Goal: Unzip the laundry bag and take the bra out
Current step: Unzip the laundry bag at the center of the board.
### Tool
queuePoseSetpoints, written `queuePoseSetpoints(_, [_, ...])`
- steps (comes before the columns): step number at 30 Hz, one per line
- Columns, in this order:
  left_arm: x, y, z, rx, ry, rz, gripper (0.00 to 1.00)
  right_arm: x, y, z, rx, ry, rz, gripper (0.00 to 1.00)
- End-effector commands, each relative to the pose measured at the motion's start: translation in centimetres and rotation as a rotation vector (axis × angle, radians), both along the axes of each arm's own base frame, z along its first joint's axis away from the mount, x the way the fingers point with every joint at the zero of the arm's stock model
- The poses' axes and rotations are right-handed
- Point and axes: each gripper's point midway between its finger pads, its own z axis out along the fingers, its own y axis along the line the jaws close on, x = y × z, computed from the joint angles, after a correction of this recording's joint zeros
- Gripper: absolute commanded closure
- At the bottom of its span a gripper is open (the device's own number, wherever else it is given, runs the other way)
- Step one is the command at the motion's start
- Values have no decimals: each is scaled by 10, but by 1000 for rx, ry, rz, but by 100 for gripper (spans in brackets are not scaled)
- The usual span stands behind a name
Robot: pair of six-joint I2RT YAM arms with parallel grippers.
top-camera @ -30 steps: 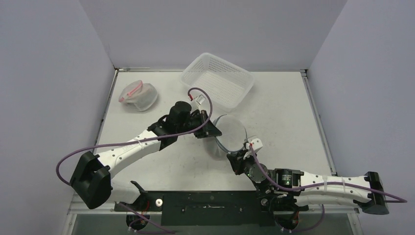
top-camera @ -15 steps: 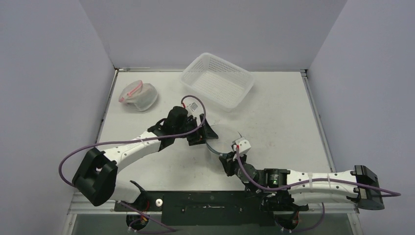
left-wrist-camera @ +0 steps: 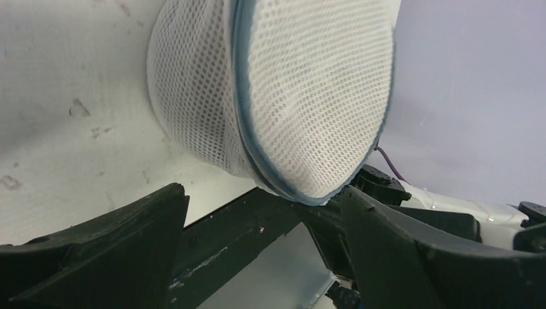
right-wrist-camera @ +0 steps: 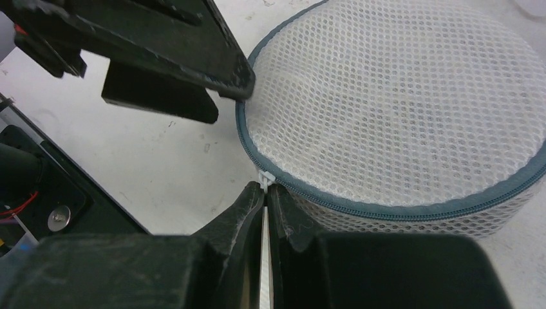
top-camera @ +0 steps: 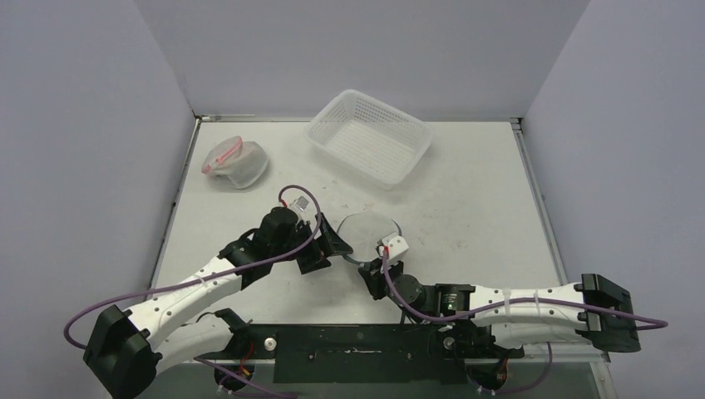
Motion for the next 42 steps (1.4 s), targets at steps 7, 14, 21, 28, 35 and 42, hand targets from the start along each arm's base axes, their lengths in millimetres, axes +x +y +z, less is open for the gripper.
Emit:
queuePoseSetpoints(7, [12, -33, 22, -105, -15, 34, 27, 2, 35, 31, 84, -18, 62, 95])
queuePoseSetpoints(14, [19, -34, 12, -81, -17, 55, 59, 1, 34, 31, 89, -11, 64, 95])
queuePoseSetpoints(21, [29, -31, 10, -55, -41, 76, 89, 2, 20, 31, 87, -9, 34, 95])
queuePoseSetpoints(28, [33, -28, 9, -43, -56, 78, 100, 2, -9, 21, 71, 10, -29, 95])
queuePoseSetpoints(35, [33, -38, 13, -79, -77, 21, 100, 4, -35, 14, 52, 27, -103, 95])
queuePoseSetpoints(42, [30, -52, 28, -116, -148, -96, 100, 10, -61, 23, 65, 4, -182, 95])
